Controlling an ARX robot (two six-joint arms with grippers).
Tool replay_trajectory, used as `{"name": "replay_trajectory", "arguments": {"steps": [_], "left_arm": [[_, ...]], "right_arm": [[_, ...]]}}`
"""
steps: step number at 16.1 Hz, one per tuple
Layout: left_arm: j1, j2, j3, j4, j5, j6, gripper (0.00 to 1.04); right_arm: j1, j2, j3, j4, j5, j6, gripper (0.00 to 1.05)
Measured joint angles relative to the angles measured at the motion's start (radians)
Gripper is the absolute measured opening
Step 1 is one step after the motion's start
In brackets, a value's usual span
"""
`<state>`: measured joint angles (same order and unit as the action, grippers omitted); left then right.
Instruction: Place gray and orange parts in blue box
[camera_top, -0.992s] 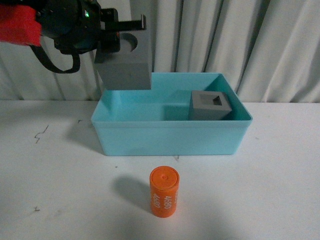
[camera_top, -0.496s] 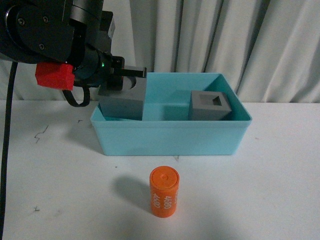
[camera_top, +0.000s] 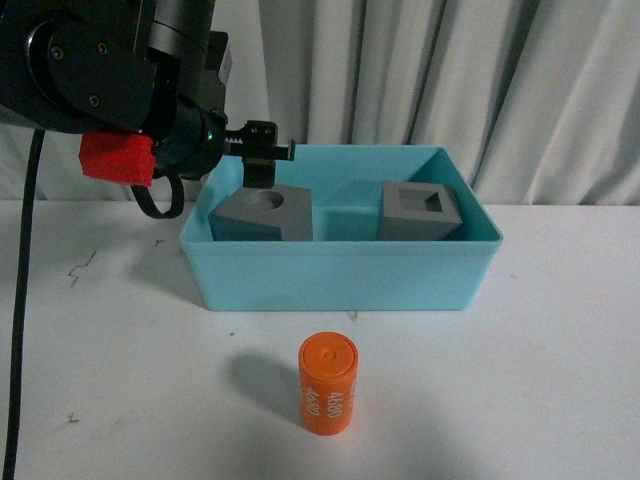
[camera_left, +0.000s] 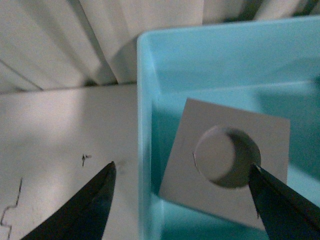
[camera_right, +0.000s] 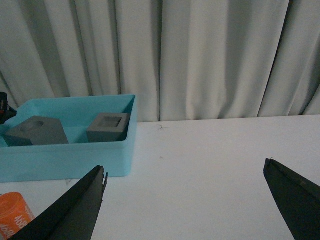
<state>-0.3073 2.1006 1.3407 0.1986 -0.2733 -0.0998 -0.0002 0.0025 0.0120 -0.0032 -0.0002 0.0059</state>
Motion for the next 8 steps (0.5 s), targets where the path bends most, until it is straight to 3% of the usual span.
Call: {"name": "replay_trajectory", "arguments": {"steps": [2, 5, 8], "left_arm": [[0.000, -0.083, -0.079, -0.028, 0.042, -0.051, 0.99], [-0.011, -0.396, -0.280, -0.089, 0.189, -0.189, 0.98], [-0.063, -0.818, -0.624, -0.253, 0.302, -0.330, 0.98]], "right_arm": [[0.000, 0.000, 0.000, 0.000, 0.000, 0.000, 0.98], [0.000, 0.000, 0.000, 0.000, 0.000, 0.000, 0.98], [0.000, 0.000, 0.000, 0.000, 0.000, 0.000, 0.98]]}}
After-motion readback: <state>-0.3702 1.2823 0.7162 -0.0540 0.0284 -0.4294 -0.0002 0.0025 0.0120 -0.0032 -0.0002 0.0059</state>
